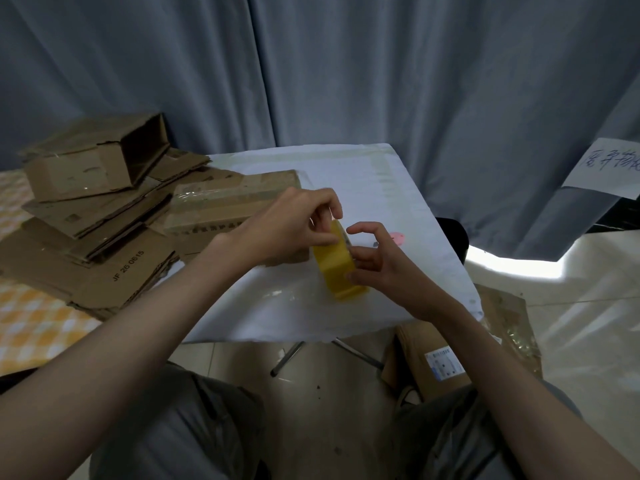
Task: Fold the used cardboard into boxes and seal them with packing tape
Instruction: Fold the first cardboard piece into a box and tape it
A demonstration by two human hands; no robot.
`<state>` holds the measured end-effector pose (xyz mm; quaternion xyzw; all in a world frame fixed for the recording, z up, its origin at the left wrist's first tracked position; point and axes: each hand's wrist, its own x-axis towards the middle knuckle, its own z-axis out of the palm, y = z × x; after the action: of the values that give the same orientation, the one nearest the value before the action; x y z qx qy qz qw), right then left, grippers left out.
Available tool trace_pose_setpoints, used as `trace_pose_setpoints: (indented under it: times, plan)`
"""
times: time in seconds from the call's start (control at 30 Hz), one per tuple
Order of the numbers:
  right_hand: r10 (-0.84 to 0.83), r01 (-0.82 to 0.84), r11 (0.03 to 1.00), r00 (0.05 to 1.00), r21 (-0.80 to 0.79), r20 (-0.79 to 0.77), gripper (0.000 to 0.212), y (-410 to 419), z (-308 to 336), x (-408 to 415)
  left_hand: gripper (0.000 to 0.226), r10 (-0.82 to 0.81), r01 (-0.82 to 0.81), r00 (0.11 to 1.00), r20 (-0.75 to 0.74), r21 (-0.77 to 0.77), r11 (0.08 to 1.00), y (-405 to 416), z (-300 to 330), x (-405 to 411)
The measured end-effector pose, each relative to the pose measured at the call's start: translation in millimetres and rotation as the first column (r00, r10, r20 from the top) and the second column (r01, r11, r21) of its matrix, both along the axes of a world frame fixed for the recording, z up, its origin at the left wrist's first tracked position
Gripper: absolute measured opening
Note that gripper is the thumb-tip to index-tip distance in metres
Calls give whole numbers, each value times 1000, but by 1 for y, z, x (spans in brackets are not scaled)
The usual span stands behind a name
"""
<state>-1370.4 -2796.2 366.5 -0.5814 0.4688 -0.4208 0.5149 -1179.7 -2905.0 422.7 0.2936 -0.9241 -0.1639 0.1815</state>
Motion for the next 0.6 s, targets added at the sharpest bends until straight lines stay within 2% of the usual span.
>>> trace_pose_setpoints:
  times: [0.13, 0.27, 0.4, 0.6]
  plan:
    - [-1, 1, 1000, 1000, -12, -3, 53, -3, -2, 0, 9, 13, -16, 999, -32, -87, 996, 0, -2, -2]
    - [-22, 22, 999, 1000, -31, 3, 50, -5, -5, -3, 3, 1, -16, 996, -85, -175, 984, 8, -7, -5]
    - [-75, 72, 995, 997, -63, -33, 42, -5, -15, 2, 8, 20, -23, 1000, -13, -248, 968, 12, -12, -8]
    - [-231, 222, 959, 972, -179, -35, 26, -2, -26, 5, 13, 53, -28, 993, 106, -224, 974, 14, -5, -12]
